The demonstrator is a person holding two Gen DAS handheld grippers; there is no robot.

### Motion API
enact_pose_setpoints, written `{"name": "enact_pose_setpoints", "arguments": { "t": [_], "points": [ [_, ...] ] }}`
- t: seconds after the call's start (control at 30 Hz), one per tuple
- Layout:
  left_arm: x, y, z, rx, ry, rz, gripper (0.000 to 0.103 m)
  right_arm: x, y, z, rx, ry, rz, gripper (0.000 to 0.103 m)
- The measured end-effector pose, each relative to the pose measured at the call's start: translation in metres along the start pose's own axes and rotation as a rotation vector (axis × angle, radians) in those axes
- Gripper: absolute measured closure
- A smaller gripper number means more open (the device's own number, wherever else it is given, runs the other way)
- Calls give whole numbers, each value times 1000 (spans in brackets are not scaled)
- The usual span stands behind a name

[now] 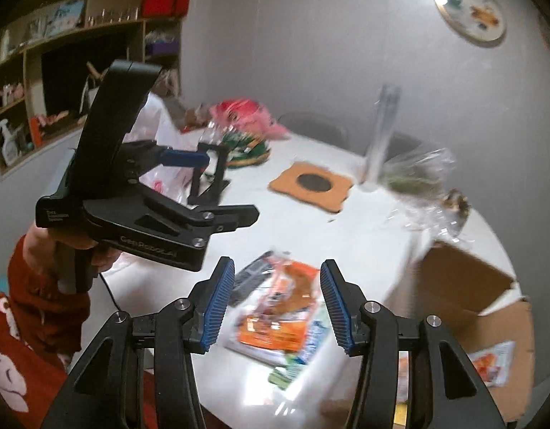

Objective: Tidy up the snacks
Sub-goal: 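Move both grippers back over the remaining snacks on the table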

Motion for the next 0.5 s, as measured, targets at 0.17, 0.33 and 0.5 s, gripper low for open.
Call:
{"name": "enact_pose_setpoints", "arguments": {
  "t": [0.17,0.33,0.5],
  "points": [
    [22,19,-16,3,-51,-33,1,16,43,-15,8,32,-83,47],
    [38,38,-9,38,-47,-71,1,42,82,8,74,128,-151,39],
    [55,59,-6,30,-43,-136,1,63,113,32,94,228,-189,28]
  ]
}}
Point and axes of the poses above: each gripper's, at about its wrist camera, not at the fingertips, and y roughly the way its jaws point, z to its right, x to its underside, the point moved 8 cm from there along y, roughly the way its jaws point, and after that the axes turned 9 degrees about y, right-handed, at the moved point
